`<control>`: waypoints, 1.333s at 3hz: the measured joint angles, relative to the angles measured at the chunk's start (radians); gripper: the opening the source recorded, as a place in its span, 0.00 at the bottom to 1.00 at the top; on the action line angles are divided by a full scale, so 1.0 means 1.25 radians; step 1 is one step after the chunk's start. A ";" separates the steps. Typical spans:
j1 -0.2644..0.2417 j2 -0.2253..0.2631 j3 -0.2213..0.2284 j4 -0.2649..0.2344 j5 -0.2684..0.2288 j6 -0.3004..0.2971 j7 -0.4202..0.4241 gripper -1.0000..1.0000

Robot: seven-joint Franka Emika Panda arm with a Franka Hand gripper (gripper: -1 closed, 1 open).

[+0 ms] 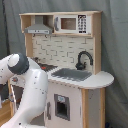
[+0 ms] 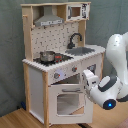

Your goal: Play with the kitchen

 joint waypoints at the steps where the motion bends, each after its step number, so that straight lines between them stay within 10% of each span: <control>1: -0.005 -0.051 0.007 -0.013 0.040 0.037 -0.049 1.00; 4: -0.016 -0.201 0.030 -0.055 0.155 0.144 -0.191 1.00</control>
